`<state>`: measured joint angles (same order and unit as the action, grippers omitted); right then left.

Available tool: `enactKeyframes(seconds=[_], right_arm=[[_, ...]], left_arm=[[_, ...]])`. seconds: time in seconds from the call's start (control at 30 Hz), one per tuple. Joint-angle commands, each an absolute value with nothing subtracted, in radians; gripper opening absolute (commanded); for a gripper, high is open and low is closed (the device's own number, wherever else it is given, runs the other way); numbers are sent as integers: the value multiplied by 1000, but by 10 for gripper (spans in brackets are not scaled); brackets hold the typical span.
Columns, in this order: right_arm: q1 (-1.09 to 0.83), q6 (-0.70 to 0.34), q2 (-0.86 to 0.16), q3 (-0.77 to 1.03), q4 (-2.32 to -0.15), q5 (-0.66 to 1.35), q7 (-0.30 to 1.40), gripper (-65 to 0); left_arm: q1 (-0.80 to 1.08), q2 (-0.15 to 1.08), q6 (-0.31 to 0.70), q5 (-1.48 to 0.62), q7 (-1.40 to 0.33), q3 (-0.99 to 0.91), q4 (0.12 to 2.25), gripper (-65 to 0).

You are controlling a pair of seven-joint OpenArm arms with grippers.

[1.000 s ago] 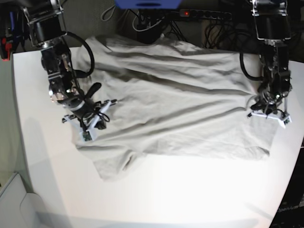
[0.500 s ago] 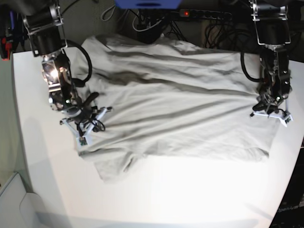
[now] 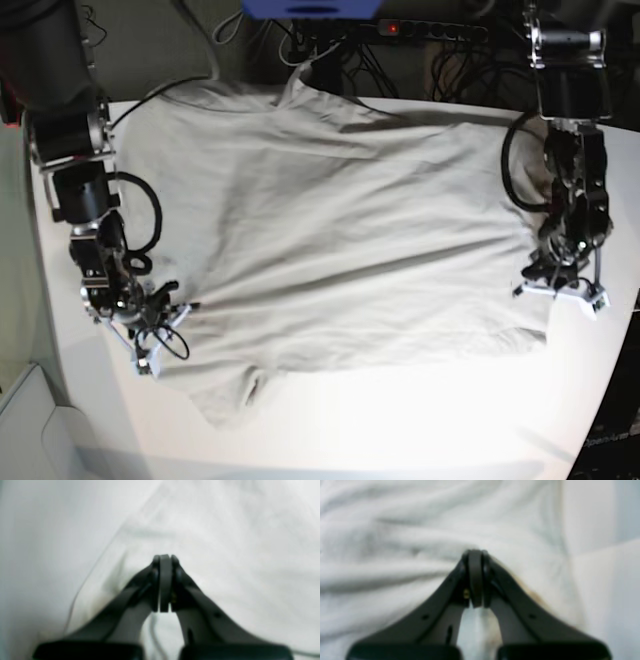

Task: Layout the t-shirt on the table in an organized manner, then fold the t-shirt properly
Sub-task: 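Hold the shirt with both grippers and stretch it flat between them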

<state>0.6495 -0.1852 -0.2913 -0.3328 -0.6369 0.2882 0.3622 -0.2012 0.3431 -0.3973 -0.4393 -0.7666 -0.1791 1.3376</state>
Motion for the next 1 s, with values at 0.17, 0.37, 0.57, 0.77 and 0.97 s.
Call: enactKeyframes(seconds=[0.17, 0.37, 0.57, 0.77, 0.97], right_arm=[[694, -179, -323, -335, -727, 298, 409, -650], [460, -179, -371, -334, -1070, 302, 484, -650], [191, -179, -371, -262, -1377, 300, 550, -650], [96, -179, -366, -214, -1391, 298, 545, -650], [153, -179, -366, -219, -1237, 298, 519, -650]], left_arm=[[-206, 358, -414, -440, -765, -176, 1365, -646], [-127, 360, -414, -435, -783, -176, 1356, -646], [-94, 363, -414, -435, -782, -176, 1359, -646], [-131, 360, -414, -433, -705, -174, 1353, -646], [-257, 355, -414, -433, -694, -125, 1198, -646]])
